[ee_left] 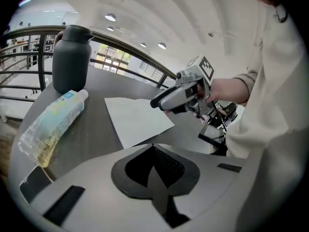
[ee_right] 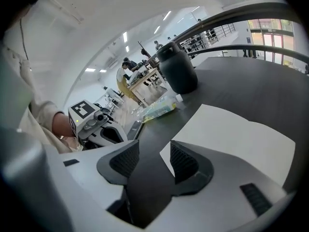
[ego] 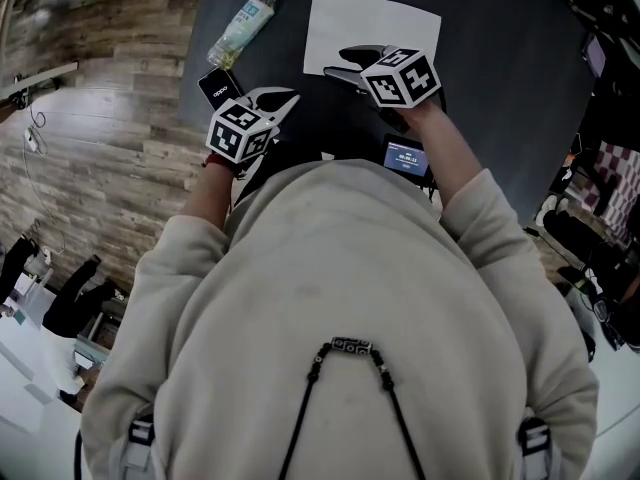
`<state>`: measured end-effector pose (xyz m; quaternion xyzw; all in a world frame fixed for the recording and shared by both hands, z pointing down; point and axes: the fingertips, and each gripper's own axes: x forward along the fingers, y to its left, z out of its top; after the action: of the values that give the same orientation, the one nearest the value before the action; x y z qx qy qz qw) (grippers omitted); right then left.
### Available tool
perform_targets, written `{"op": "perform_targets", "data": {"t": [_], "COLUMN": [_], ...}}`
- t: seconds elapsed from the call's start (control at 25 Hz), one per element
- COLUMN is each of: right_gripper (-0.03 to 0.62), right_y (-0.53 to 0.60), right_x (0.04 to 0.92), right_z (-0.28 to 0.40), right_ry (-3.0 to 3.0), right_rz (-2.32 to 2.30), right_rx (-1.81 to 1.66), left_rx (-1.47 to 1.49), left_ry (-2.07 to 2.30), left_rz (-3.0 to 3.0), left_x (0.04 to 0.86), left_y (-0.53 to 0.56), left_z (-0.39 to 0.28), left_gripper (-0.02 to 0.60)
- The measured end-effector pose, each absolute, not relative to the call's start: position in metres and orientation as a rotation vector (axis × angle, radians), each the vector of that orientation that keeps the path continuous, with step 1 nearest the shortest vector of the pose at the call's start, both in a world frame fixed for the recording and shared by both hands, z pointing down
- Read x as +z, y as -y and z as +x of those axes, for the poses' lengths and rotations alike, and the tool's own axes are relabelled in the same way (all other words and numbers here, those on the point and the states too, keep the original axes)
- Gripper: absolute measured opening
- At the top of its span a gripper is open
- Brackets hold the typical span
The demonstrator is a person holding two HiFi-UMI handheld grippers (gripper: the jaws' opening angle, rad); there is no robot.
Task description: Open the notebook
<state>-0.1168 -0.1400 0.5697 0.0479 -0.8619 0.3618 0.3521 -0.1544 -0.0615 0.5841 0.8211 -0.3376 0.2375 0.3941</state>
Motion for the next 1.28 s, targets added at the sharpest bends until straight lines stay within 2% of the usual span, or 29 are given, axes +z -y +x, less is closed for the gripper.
{"op": "perform_targets", "data": {"t": [0.24, 0.32, 0.6, 0.84, 1.08, 1.28], "right_gripper": [0.041, 0.022, 0.018, 0.018, 0.017, 0.017], "right_y": [0.160, 0.163, 0.161, 0.183, 0.194, 0.186], "right_x": [0.556, 0.557, 0.525, 0.437, 0.350, 0.328], "right_z": [-0.078, -0.058, 0.011, 0.046, 0.042, 0.035], "right_ry": [2.287, 2.288, 2.377, 2.585, 2.800, 2.859], "right_rz": [0.257, 0.319, 0.540, 0.726, 0.782, 0.810], "right_rx": [1.027, 1.091, 1.258, 1.085, 0.836, 0.776], "left_rx": [0.487, 0.479, 0.380, 0.353, 0.264, 0.217], "left_ry": [0.833, 0.806, 0.724, 0.649, 0.622, 0.599], "left_rz": [2.105, 2.119, 2.175, 2.377, 2.539, 2.601], "left_x": [0.561, 0.558, 0.529, 0.468, 0.401, 0.375], "left_y": [0.087, 0.093, 0.117, 0.154, 0.179, 0.183], "left_z": [-0.135, -0.125, -0.088, -0.047, -0.021, -0.013], "left_gripper": [0.002, 0.002, 0.002, 0.002, 0.002, 0.002]}}
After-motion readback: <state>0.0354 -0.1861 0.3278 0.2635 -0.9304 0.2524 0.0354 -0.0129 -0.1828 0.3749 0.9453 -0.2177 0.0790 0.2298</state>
